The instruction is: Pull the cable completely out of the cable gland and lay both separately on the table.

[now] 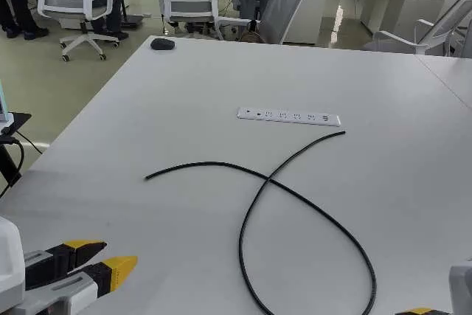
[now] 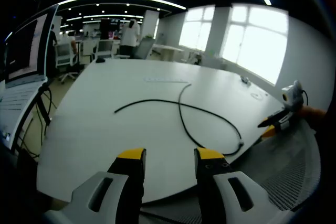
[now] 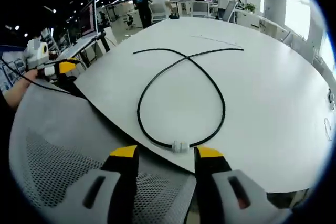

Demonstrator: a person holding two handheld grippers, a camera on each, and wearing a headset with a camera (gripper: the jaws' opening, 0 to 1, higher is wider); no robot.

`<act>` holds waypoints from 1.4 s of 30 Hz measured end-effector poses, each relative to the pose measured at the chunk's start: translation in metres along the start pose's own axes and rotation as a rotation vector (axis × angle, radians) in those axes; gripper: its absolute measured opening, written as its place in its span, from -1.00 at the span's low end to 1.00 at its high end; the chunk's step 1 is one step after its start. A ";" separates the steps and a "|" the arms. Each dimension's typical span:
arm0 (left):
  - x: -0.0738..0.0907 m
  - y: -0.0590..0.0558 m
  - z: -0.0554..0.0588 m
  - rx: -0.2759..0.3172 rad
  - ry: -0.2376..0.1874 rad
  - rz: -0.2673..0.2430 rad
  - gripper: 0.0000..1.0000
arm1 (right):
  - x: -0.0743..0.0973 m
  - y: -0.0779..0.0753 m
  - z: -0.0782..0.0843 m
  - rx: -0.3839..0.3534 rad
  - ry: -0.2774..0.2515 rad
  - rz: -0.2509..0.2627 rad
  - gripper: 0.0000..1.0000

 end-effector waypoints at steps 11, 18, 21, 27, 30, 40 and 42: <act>0.000 0.004 0.002 0.016 0.010 -0.026 -0.33 | 0.000 0.001 -0.002 0.002 -0.019 -0.013 -0.13; -0.001 0.002 0.005 0.019 0.043 -0.009 -0.32 | -0.001 0.003 0.000 -0.003 -0.012 -0.037 -0.14; -0.001 0.002 0.008 0.013 0.063 -0.007 -0.33 | -0.003 0.005 0.002 -0.007 0.015 -0.054 -0.13; -0.001 0.003 0.010 0.030 0.078 -0.005 -0.33 | -0.003 0.007 0.003 -0.009 0.025 -0.071 -0.13; 0.000 0.004 0.009 0.033 0.071 -0.014 -0.28 | -0.003 0.007 0.003 -0.008 0.026 -0.070 -0.13; -0.001 0.005 0.014 0.036 0.120 -0.017 -0.31 | -0.004 0.009 0.004 -0.009 0.032 -0.079 -0.14; -0.001 0.005 0.014 0.038 0.116 -0.015 -0.30 | -0.004 0.009 0.004 -0.009 0.034 -0.080 -0.13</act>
Point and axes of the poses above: the centre of the closed fingertips' face, and the gripper's own axes: x roughly backward along the fingers, y roughly to its left, z roughly out of its underside, the point moved 7 cm from there along x, roughly backward along the fingers, and after that the axes turned 13 degrees about x, right-handed, at the moved point
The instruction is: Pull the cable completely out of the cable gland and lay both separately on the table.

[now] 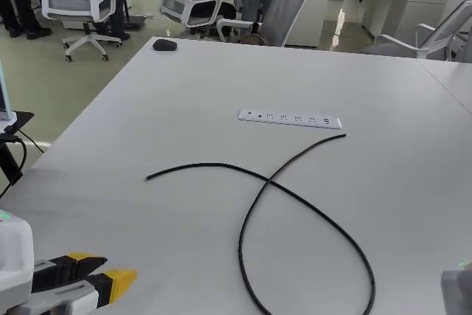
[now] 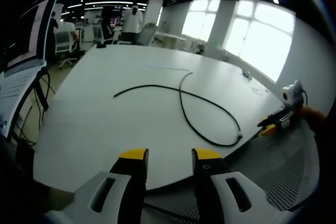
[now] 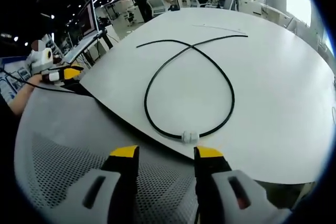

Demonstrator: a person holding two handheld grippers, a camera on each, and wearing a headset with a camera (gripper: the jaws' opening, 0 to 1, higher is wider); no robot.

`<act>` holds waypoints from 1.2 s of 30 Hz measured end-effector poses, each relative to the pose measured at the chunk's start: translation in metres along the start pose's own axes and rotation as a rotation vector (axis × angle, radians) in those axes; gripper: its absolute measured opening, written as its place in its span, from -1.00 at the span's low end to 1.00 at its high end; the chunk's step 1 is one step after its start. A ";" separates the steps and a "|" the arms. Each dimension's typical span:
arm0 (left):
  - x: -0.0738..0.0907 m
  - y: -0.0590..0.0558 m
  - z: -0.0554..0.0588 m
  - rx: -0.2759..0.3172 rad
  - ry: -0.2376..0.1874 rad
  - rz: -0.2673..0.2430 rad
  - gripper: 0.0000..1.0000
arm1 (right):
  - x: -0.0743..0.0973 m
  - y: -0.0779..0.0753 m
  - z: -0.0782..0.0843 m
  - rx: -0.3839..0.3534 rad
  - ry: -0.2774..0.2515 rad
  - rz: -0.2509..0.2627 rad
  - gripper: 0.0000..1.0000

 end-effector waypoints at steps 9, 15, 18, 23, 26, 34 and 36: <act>-0.001 0.000 -0.001 0.006 0.004 0.002 -0.19 | 0.000 0.000 0.000 0.003 0.015 -0.006 -0.08; -0.001 0.000 0.001 0.004 0.017 -0.006 -0.19 | -0.001 0.001 0.001 0.013 0.032 -0.013 -0.07; -0.001 0.001 0.002 0.003 0.023 -0.011 -0.19 | -0.001 0.001 0.001 0.018 0.035 -0.019 -0.08; -0.001 0.001 0.003 0.006 0.032 -0.011 -0.17 | -0.001 0.001 0.001 0.016 0.034 -0.022 -0.08; -0.002 0.000 0.005 -0.004 0.050 -0.008 -0.17 | -0.001 0.001 0.001 0.015 0.034 -0.023 -0.08; -0.002 0.000 0.005 -0.009 0.062 -0.008 -0.18 | -0.001 0.002 0.001 0.012 0.034 -0.028 -0.09; -0.002 0.000 0.005 -0.012 0.066 -0.010 -0.19 | -0.001 0.002 0.001 0.011 0.035 -0.032 -0.10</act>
Point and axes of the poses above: the centre of the closed fingertips' face, and the gripper's own axes: x roughly backward along the fingers, y roughly to its left, z roughly out of its underside, the point moved 7 cm from there along x, roughly backward along the fingers, and after that the axes turned 13 degrees about x, right-handed, at the moved point
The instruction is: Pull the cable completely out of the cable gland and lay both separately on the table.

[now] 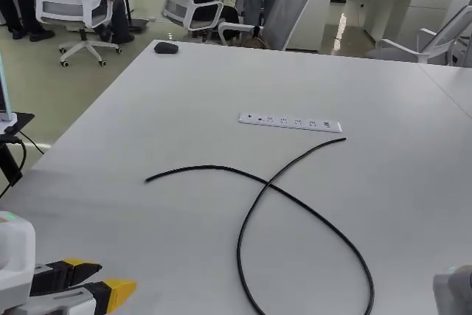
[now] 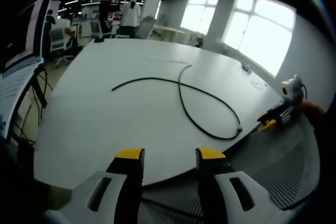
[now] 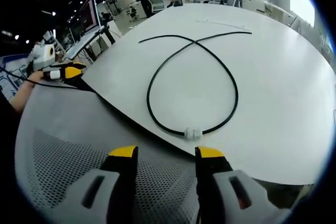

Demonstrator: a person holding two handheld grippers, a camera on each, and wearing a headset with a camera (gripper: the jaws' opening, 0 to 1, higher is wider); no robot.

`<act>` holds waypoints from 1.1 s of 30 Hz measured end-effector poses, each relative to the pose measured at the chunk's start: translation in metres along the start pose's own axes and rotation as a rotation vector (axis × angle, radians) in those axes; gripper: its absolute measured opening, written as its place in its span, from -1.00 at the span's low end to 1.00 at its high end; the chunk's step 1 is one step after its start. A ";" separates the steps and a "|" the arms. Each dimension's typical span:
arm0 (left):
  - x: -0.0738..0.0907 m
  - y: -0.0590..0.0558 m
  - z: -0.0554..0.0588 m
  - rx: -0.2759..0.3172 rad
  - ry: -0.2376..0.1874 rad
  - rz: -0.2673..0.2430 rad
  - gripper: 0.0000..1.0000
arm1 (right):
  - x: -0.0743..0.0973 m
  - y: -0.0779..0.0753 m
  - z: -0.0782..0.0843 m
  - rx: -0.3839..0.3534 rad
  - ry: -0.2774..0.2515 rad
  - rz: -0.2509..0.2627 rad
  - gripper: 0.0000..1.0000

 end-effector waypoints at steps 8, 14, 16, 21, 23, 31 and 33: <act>0.000 0.001 0.002 -0.004 0.016 -0.006 -0.20 | -0.001 0.001 0.000 -0.008 -0.005 -0.015 -0.13; -0.001 0.001 0.002 -0.011 0.026 -0.011 -0.20 | -0.001 0.001 0.000 -0.002 -0.005 -0.018 -0.13; -0.001 0.002 0.003 -0.015 0.032 -0.016 -0.21 | -0.001 0.001 0.000 0.001 -0.007 -0.019 -0.14; -0.001 0.003 0.003 -0.017 0.035 -0.020 -0.24 | -0.001 0.002 0.000 0.001 -0.005 -0.026 -0.16; -0.001 0.003 0.004 -0.017 0.036 -0.021 -0.24 | -0.001 0.002 0.000 0.001 -0.005 -0.027 -0.16; -0.001 0.003 0.004 -0.022 0.047 -0.024 -0.24 | -0.002 0.004 -0.003 0.051 -0.006 -0.046 -0.14; -0.001 0.003 0.004 -0.019 0.047 -0.023 -0.24 | -0.002 0.004 -0.004 0.071 0.013 -0.064 -0.11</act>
Point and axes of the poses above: the centre of the closed fingertips' face, and the gripper's own axes: x roughly backward along the fingers, y roughly to its left, z roughly out of its underside, the point moved 7 cm from there along x, roughly backward along the fingers, and after that the axes turned 13 degrees about x, right-handed, at the moved point
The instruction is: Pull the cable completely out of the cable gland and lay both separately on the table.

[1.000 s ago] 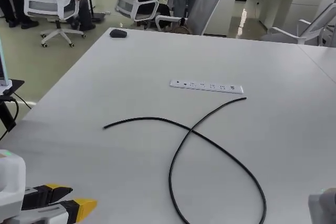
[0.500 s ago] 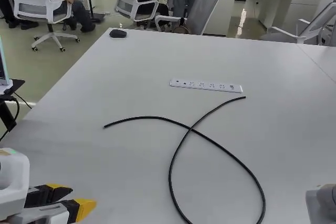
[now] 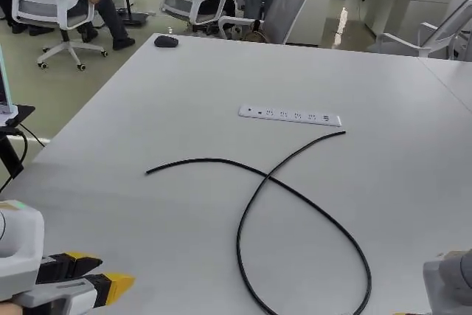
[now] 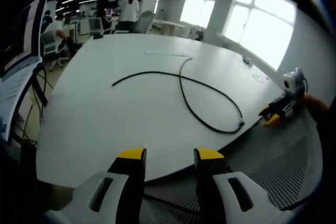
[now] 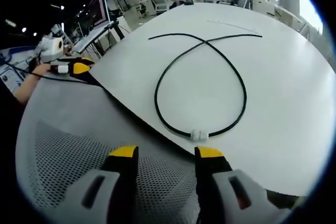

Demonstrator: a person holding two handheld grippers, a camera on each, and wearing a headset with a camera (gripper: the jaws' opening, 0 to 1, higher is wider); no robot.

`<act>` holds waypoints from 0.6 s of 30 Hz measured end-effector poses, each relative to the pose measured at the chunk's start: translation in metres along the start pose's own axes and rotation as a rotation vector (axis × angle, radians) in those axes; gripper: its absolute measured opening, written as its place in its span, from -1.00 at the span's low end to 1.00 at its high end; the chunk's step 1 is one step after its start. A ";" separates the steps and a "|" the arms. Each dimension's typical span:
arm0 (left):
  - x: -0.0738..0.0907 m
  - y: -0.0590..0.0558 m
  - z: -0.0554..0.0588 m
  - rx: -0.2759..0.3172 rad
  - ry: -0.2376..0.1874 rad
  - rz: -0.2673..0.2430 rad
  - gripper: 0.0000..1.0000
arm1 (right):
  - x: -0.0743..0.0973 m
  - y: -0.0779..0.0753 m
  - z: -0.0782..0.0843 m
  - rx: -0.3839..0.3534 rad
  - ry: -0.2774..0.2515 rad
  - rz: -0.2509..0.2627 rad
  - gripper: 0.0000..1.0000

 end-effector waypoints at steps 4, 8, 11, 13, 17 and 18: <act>0.001 0.001 0.000 0.008 -0.009 0.000 -0.24 | -0.001 -0.008 -0.002 0.133 0.059 -0.041 -0.09; 0.001 0.001 0.000 0.006 -0.007 0.005 -0.25 | -0.006 -0.013 0.001 0.276 0.148 -0.114 -0.20; 0.001 0.001 0.000 0.012 -0.011 0.009 -0.25 | -0.012 -0.020 0.003 0.359 0.218 -0.128 -0.35; 0.001 0.001 0.000 0.014 -0.013 0.011 -0.25 | -0.016 -0.027 0.003 0.429 0.258 -0.128 -0.36; 0.001 0.001 0.000 0.001 -0.004 0.004 -0.27 | -0.023 -0.038 0.005 0.597 0.356 -0.132 -0.46; 0.001 0.001 0.000 -0.004 0.001 0.004 -0.27 | -0.026 -0.040 0.004 0.626 0.355 -0.130 -0.48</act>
Point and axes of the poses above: the centre of the closed fingertips' face, and the gripper's own axes: x roughly backward along the fingers, y roughly to its left, z roughly out of its underside, the point moved 7 cm from there along x, roughly backward along the fingers, and after that the axes turned 13 degrees about x, right-handed, at the moved point
